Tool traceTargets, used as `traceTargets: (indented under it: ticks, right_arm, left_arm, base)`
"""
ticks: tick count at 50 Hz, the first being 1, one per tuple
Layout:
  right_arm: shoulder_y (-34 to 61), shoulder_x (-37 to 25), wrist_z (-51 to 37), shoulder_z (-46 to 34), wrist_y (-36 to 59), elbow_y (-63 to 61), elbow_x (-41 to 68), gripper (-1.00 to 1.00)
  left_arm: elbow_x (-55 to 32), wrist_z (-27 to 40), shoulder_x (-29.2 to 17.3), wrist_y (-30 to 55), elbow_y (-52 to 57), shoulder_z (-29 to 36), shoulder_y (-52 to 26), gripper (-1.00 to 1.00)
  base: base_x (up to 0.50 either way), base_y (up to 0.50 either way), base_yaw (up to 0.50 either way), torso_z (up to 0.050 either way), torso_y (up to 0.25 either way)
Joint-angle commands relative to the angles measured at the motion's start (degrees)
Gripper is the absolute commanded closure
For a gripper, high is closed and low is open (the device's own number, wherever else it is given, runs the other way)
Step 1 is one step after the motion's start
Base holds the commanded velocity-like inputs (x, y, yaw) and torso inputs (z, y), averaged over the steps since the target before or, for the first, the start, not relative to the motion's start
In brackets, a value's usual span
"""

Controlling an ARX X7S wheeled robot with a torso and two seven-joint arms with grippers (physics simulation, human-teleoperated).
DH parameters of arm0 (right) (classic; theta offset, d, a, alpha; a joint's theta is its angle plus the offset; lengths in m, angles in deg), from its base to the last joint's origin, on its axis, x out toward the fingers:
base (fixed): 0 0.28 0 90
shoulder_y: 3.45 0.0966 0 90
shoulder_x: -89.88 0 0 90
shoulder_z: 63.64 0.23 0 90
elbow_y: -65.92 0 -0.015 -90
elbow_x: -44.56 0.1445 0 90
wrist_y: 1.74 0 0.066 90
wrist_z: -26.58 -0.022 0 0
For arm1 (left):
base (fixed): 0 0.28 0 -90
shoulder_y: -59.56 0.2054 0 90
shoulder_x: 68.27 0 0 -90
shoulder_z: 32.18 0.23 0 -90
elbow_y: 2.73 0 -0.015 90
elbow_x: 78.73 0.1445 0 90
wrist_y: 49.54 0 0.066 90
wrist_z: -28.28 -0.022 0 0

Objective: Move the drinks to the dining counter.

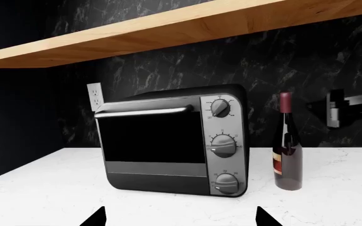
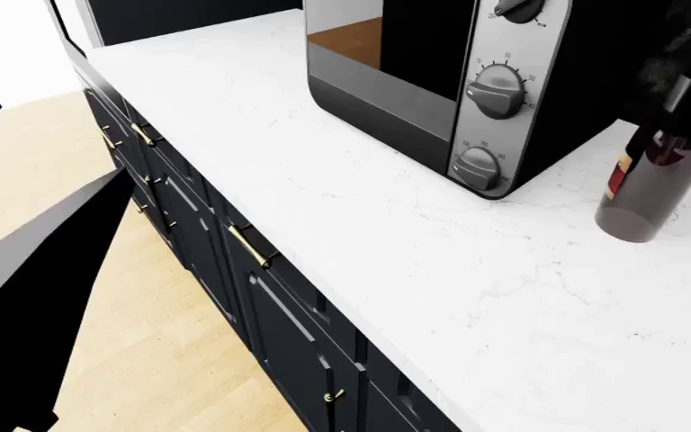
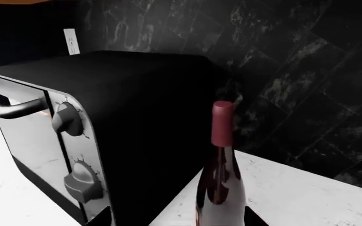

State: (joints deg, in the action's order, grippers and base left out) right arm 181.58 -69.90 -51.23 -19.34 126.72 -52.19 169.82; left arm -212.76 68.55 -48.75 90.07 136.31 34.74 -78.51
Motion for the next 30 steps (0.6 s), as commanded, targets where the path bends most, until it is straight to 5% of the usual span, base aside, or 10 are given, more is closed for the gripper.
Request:
traceTargets:
  ticks: [1,30]
  right_arm:
    - [-1.87,-1.29,1.12,-1.33,0.85,3.58,-3.45,-1.00]
    - [-1.03,6.41,10.36,-5.20,5.93,20.55,-14.55,-1.00]
  left_arm:
    - [-0.05,0.07,0.04,0.21,-0.02,-0.10,0.03,-1.00]
    - [0.15,0.40,1.04,1.25,-0.10,-0.80,1.14,-1.00]
  base:
    - [0.00,0.00,0.00,0.000,0.000]
    - [0.00,0.00,0.00,0.000,0.000]
